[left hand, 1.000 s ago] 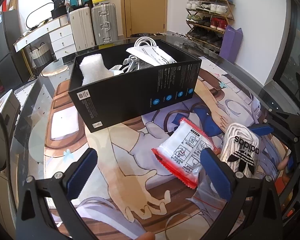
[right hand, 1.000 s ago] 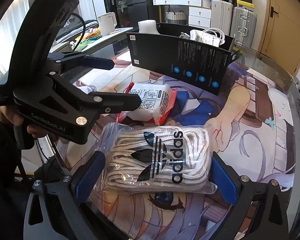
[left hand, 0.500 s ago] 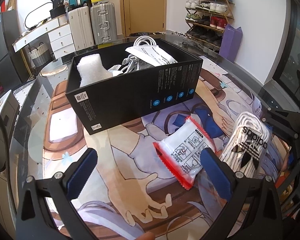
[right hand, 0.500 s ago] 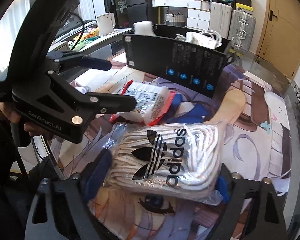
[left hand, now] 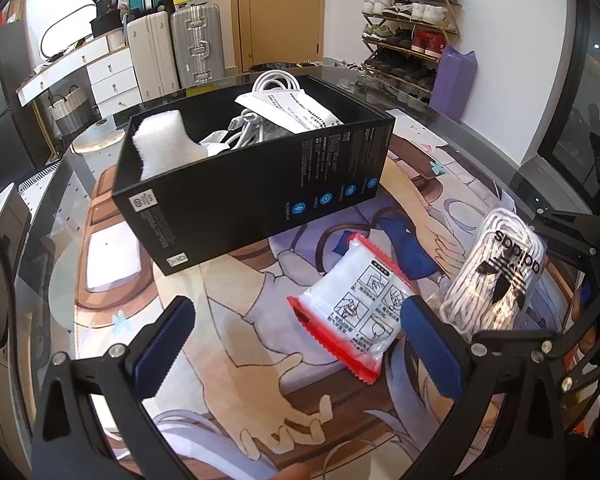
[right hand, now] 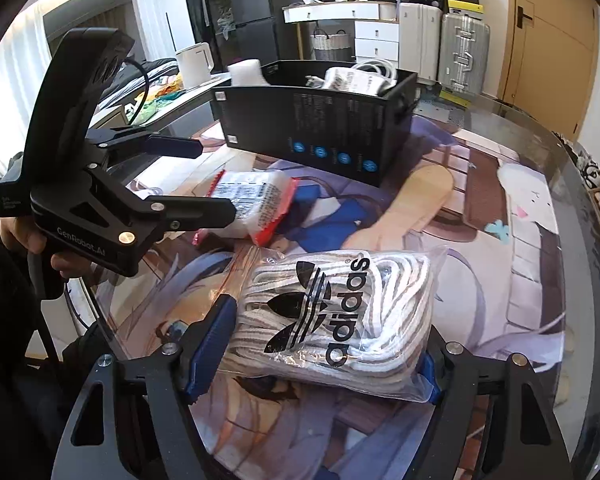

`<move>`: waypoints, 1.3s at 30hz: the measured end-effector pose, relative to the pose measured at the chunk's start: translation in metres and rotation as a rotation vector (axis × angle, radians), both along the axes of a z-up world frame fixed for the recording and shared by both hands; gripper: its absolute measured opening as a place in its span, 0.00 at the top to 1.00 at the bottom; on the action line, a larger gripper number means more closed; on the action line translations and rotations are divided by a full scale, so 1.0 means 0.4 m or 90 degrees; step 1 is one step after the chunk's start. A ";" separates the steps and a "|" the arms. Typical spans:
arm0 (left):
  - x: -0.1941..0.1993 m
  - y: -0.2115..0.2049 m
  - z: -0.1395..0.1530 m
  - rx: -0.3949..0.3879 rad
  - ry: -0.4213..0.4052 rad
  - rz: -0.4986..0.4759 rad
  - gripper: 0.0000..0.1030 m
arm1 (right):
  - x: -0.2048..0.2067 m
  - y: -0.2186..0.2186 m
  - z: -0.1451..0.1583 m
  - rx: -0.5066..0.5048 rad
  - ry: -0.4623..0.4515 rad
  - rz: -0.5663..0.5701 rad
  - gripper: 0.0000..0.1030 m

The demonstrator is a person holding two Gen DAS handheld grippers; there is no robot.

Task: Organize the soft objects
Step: 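Grasp the adidas cable bag with the right tool while the left tool grasps the red-edged packet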

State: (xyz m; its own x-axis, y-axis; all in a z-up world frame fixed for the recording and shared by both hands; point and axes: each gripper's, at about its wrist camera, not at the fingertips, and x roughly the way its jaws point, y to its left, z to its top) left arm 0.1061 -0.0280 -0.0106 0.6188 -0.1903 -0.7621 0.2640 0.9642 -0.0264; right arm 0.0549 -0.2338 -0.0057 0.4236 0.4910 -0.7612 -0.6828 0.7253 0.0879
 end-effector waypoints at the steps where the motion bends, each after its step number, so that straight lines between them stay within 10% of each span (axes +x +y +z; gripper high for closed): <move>1: 0.002 -0.002 0.000 0.000 0.000 -0.002 0.00 | 0.002 -0.006 0.001 0.001 0.000 -0.003 0.25; 21: 0.025 -0.038 -0.017 -0.004 0.025 -0.029 0.03 | 0.014 -0.095 0.050 0.090 -0.017 -0.043 0.69; 28: 0.019 -0.041 -0.022 -0.008 0.037 -0.039 0.45 | -0.003 -0.087 0.067 0.096 -0.038 -0.031 0.73; 39: -0.010 -0.020 0.023 -0.030 0.004 -0.033 0.48 | -0.022 -0.079 0.097 0.104 -0.071 -0.029 0.77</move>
State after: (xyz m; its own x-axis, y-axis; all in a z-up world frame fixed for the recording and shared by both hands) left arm 0.1020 -0.0359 -0.0016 0.6018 -0.2577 -0.7559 0.3135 0.9468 -0.0732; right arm 0.0463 -0.2655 0.0330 0.5250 0.5824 -0.6206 -0.6619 0.7378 0.1324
